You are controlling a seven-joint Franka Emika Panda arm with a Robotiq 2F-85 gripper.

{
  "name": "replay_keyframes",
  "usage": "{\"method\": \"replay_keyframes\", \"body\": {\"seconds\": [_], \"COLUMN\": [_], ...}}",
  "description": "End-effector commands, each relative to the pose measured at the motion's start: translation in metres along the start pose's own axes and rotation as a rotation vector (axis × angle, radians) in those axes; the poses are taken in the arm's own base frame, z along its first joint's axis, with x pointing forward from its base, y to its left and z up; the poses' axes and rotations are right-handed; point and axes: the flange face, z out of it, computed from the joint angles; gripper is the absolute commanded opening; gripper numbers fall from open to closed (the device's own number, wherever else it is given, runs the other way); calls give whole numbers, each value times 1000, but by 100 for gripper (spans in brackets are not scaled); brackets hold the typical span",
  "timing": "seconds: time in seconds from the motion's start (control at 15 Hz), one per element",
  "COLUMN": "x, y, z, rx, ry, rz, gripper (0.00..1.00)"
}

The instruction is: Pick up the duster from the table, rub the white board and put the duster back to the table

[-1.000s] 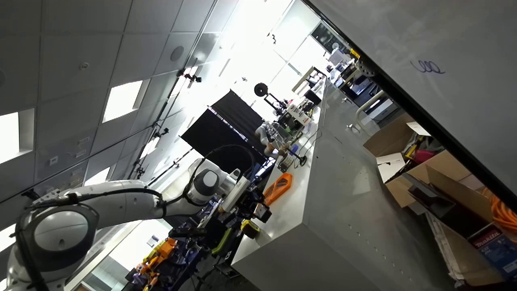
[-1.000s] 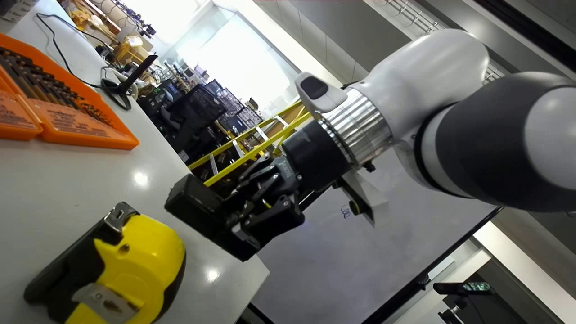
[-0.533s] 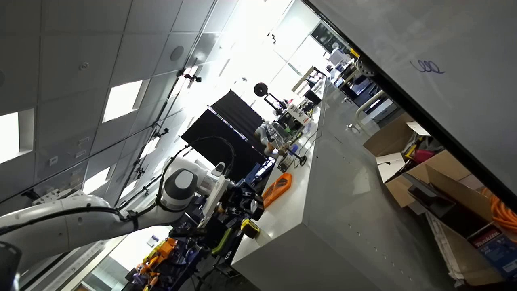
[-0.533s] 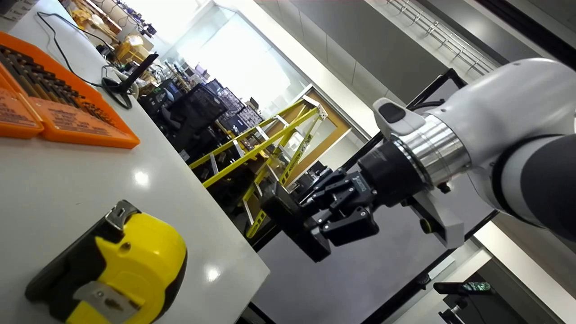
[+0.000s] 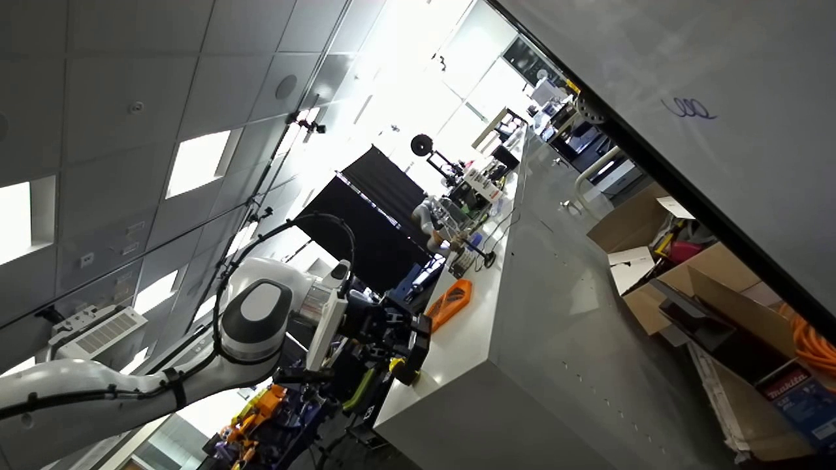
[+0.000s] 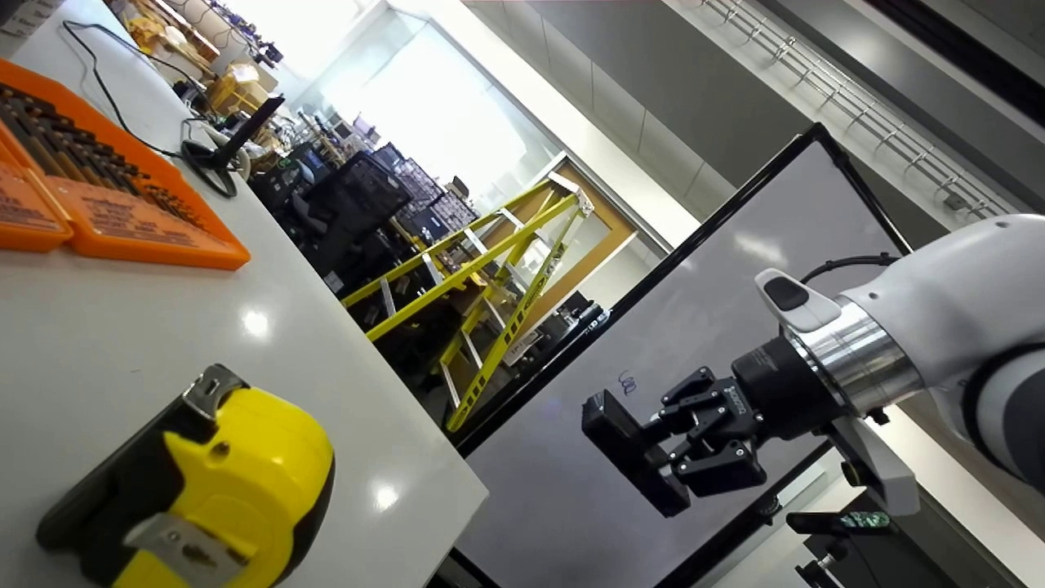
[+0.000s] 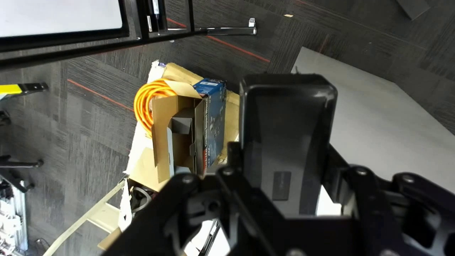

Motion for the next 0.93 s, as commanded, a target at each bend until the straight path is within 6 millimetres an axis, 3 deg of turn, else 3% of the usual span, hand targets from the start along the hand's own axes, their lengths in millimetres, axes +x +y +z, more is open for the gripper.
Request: {"method": "replay_keyframes", "body": {"seconds": [0.0,0.2,0.27,0.4,0.87], "x": [-2,-2,-4,-19,-102], "y": [-1,-4,5,28,128], "z": [-2,-3,-3,-4,1], "rx": [-2,-5,-34,-84,-276], "ry": [-1,-1,-11,-40,-165], "rz": [5,3,23,34,99], "gripper": [55,55,30,30,30]}}
